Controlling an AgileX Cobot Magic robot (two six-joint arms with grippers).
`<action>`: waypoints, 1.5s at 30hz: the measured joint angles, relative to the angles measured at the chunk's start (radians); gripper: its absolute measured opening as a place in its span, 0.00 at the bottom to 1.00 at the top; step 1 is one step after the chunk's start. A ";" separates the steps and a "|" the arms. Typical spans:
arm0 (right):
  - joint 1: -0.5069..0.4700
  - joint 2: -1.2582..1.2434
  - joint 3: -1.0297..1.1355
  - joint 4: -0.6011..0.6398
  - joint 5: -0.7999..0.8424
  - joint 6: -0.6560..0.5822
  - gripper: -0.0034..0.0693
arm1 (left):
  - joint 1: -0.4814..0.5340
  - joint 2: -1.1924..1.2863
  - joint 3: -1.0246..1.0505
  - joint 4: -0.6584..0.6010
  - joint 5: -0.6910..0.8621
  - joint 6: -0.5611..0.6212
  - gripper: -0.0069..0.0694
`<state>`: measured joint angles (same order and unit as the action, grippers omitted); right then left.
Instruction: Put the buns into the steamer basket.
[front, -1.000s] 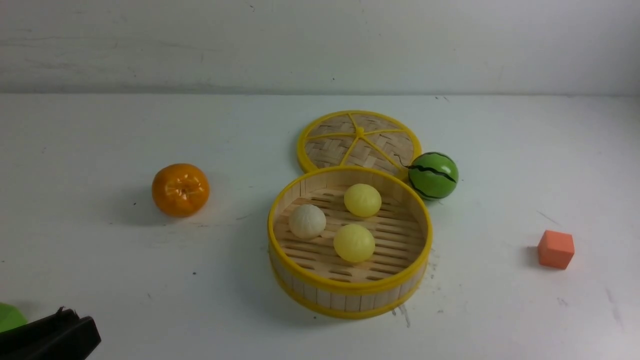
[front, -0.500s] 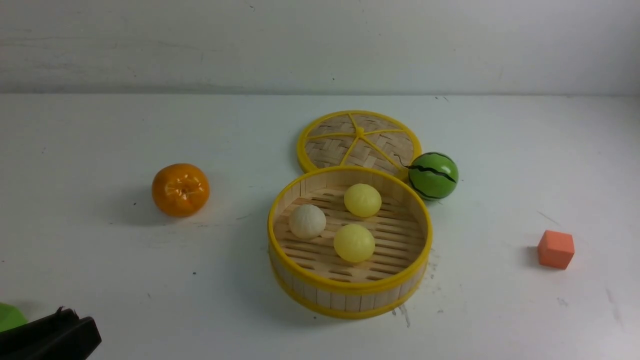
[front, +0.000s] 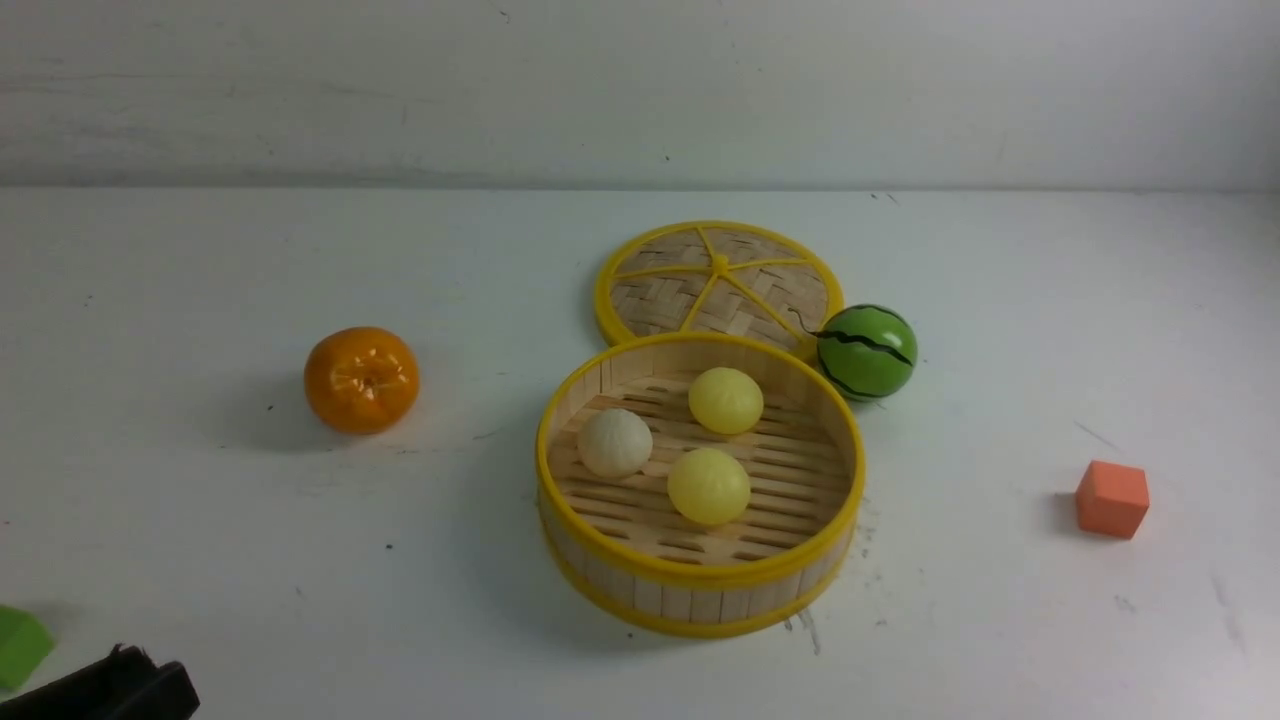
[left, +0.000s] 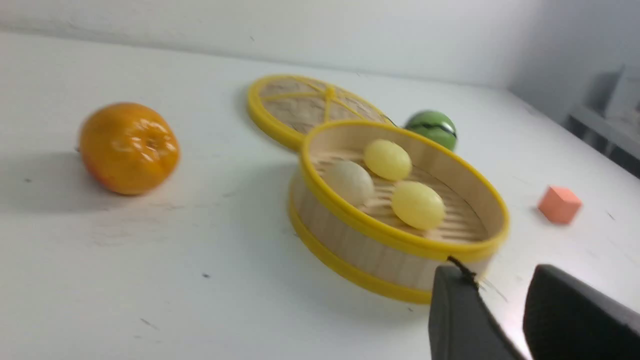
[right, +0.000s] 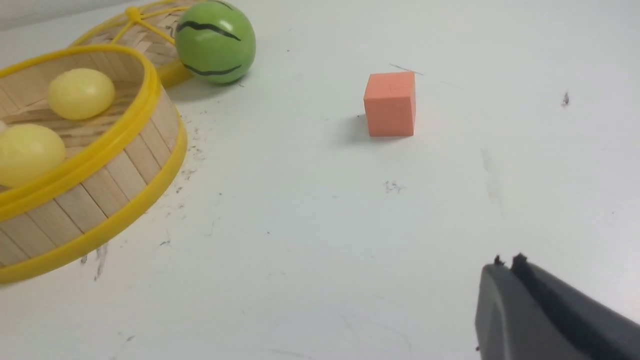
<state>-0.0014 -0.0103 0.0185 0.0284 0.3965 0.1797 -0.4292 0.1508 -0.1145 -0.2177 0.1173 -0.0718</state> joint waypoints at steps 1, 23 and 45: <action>0.000 0.000 0.000 0.000 0.000 0.000 0.05 | 0.034 -0.046 0.042 0.000 -0.034 -0.001 0.35; 0.000 0.000 -0.001 0.005 0.000 0.000 0.09 | 0.317 -0.161 0.146 -0.004 0.267 -0.051 0.07; 0.000 0.000 -0.001 0.005 0.000 0.000 0.13 | 0.317 -0.161 0.146 -0.004 0.267 -0.054 0.07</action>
<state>-0.0011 -0.0105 0.0178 0.0333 0.3965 0.1797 -0.1124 -0.0105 0.0311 -0.2220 0.3846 -0.1253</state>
